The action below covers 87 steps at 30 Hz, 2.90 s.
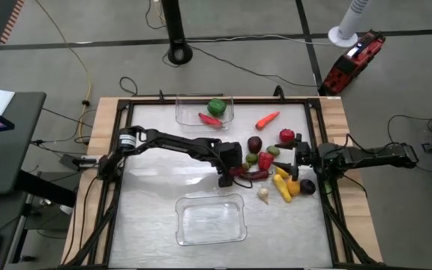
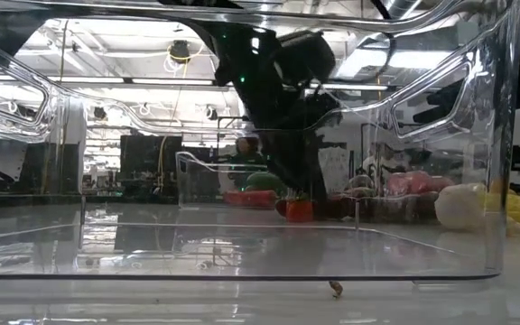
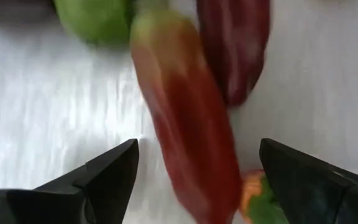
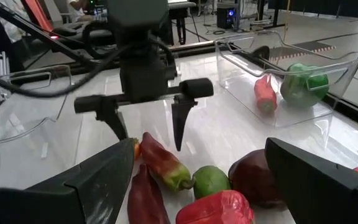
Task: Sort produce into baskets
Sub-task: Put the left red pepper into the top transparent bin, then put the red apple into the bottom transparent bin
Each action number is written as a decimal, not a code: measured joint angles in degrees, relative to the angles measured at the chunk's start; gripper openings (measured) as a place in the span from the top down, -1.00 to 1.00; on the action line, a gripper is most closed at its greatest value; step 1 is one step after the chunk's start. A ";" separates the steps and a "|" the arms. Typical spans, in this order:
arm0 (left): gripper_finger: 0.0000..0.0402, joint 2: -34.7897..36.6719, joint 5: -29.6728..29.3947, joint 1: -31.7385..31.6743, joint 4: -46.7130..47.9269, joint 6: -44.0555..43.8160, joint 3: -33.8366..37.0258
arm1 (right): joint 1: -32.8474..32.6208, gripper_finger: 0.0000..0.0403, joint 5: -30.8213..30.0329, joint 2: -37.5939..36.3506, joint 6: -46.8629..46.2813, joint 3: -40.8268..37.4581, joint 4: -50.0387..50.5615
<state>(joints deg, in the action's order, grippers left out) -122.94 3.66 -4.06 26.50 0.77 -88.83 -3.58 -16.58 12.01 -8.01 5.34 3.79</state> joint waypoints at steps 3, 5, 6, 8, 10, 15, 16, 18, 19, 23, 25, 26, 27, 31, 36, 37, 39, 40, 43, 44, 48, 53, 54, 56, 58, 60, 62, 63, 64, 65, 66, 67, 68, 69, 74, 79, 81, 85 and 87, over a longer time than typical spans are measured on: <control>-0.54 -0.36 -0.71 -0.18 0.78 0.25 -0.10 | 0.01 -0.91 0.01 -0.02 -0.11 0.01 -0.07; -0.46 -0.59 -1.33 -0.28 1.77 0.72 -0.09 | 0.01 -0.91 0.02 0.00 -0.11 0.01 -0.11; -0.41 -0.59 -2.32 -0.28 2.17 1.18 -0.07 | 0.01 -0.91 -0.01 -0.01 -0.11 0.02 -0.15; -0.29 -0.59 -3.63 -0.30 2.22 1.69 -0.07 | 0.01 -0.91 0.00 0.00 -0.10 0.02 -0.21; -0.14 -0.59 -4.51 -0.29 2.45 1.80 -0.02 | 0.01 -0.91 0.00 0.00 -0.09 0.01 -0.23; 0.28 -0.59 -4.62 -0.43 3.29 3.13 -0.02 | 0.00 -0.91 0.02 0.00 0.33 0.02 -0.37; 0.35 -0.59 -4.71 -0.52 3.34 3.13 -0.02 | 0.01 -0.91 0.02 0.00 0.33 0.00 -0.37; 0.49 -0.44 -5.07 -0.72 3.70 3.09 -0.02 | 0.01 -0.91 0.02 0.00 0.33 0.00 -0.35; 0.54 -0.22 -5.24 -0.84 4.19 3.07 -0.02 | -0.01 -0.91 0.02 0.00 0.33 0.02 -0.35; 0.66 2.09 -5.65 -1.72 5.39 2.62 0.02 | -0.01 -0.91 0.02 0.00 0.09 0.02 -0.35; 0.67 4.12 -5.67 -2.38 6.11 2.61 0.02 | 0.01 -0.91 0.02 0.00 0.09 0.02 -0.33; 0.67 5.21 -5.79 -2.76 6.18 2.63 0.02 | 0.01 -0.91 0.02 0.00 0.09 0.01 -0.35; 0.66 6.38 -6.06 -3.17 6.30 2.63 0.02 | 0.01 -0.91 0.02 0.00 0.09 0.00 -0.35; 0.64 11.71 -9.52 -4.82 7.59 3.05 0.02 | 0.01 -0.91 0.02 0.00 0.06 0.02 -0.20; 0.63 17.16 -18.05 -7.93 10.31 4.59 -0.05 | -0.01 -0.91 0.02 0.00 0.01 0.02 -0.04; 0.63 17.55 -18.91 -8.96 10.62 4.83 -0.05 | 0.01 -0.91 0.02 -0.01 -0.06 0.02 0.05; 0.63 17.91 -19.62 -11.18 11.50 5.53 -0.05 | 0.01 -0.91 0.04 0.00 -0.09 0.02 0.11; 0.63 17.95 -19.68 -12.35 12.10 5.67 -0.05 | 0.01 -0.91 0.02 0.00 -0.11 0.02 0.13; 0.62 17.96 -21.88 -15.80 13.49 5.95 -0.02 | 0.00 -0.91 0.04 0.00 -0.09 0.02 0.13; 0.61 17.95 -23.96 -16.67 14.41 6.33 -0.02 | 0.00 -0.91 0.04 0.00 -0.09 0.02 0.13; 0.42 17.95 -32.97 -19.07 15.99 9.15 -0.02 | 0.01 -0.91 0.04 0.00 0.33 0.02 0.11; -0.01 17.95 -31.95 -20.85 16.68 9.97 -0.02 | 0.01 -0.91 0.04 0.00 0.26 0.02 0.09; -0.10 17.95 -31.17 -20.88 16.63 9.90 -0.02 | 0.01 -0.91 0.09 0.00 0.05 0.02 0.09; -0.26 17.95 -29.16 -20.20 16.65 9.94 -0.04 | 0.01 -0.91 0.31 0.00 -0.11 0.02 0.11; -0.36 17.88 -25.05 -18.72 16.87 10.29 -0.75 | 0.01 -0.91 0.96 0.00 -0.11 0.02 0.11; -0.41 17.88 -20.90 -16.30 16.01 10.89 -1.16 | 0.00 -0.91 1.39 0.04 -0.13 0.02 0.11; -0.42 17.88 -18.21 -13.29 14.59 12.21 -1.16 | 0.00 -0.91 1.46 0.36 -0.13 0.02 0.10; -0.41 17.84 -17.36 -11.81 13.96 12.39 -1.16 | 0.01 -0.91 1.46 0.58 -0.17 0.04 0.09; -0.41 17.84 -16.55 -10.39 12.61 12.31 -1.04 | 0.01 -0.91 1.46 0.88 -0.40 0.02 0.11; -0.39 17.84 -15.41 -9.16 11.06 11.96 -0.96 | 0.06 -0.91 1.49 1.21 -0.46 0.04 0.04; -0.38 17.84 -13.83 -8.15 9.84 11.40 -0.96 | 0.23 -0.91 1.51 1.56 -0.53 0.04 -0.08; -0.36 17.84 -12.05 -7.28 8.98 10.67 -0.96 | 0.58 -0.91 1.51 1.92 -0.60 0.04 -0.24; -0.35 17.84 -10.31 -6.59 8.39 9.83 -0.94 | 0.85 -0.91 1.57 2.35 -0.94 0.04 -0.49; -0.33 17.84 -8.77 -6.08 7.90 8.92 -0.94 | 1.18 -0.91 1.96 2.75 -1.20 0.04 -0.80; -0.26 17.84 -1.97 -3.95 6.71 5.60 -0.92 | 1.39 -0.91 8.53 6.09 -2.01 0.07 -3.07; -0.20 15.17 -3.24 -2.62 4.81 7.33 -0.75 | 1.39 -0.91 8.80 12.04 -0.72 0.09 -3.62; -0.18 12.89 -2.07 -2.36 1.63 7.56 -0.74 | 1.27 -0.91 8.81 15.03 -0.39 0.90 -3.55; -0.12 11.84 0.81 -1.76 -6.82 10.06 3.21 | 0.35 -0.91 8.74 22.10 1.86 5.25 -2.61; -0.07 13.00 0.55 -1.59 -7.38 10.60 5.97 | -0.72 -0.91 8.72 26.24 2.07 7.73 -1.63</control>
<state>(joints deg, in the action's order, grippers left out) -109.94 4.22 -5.65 19.12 11.37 -82.86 -4.30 -7.86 38.25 -5.93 13.08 2.16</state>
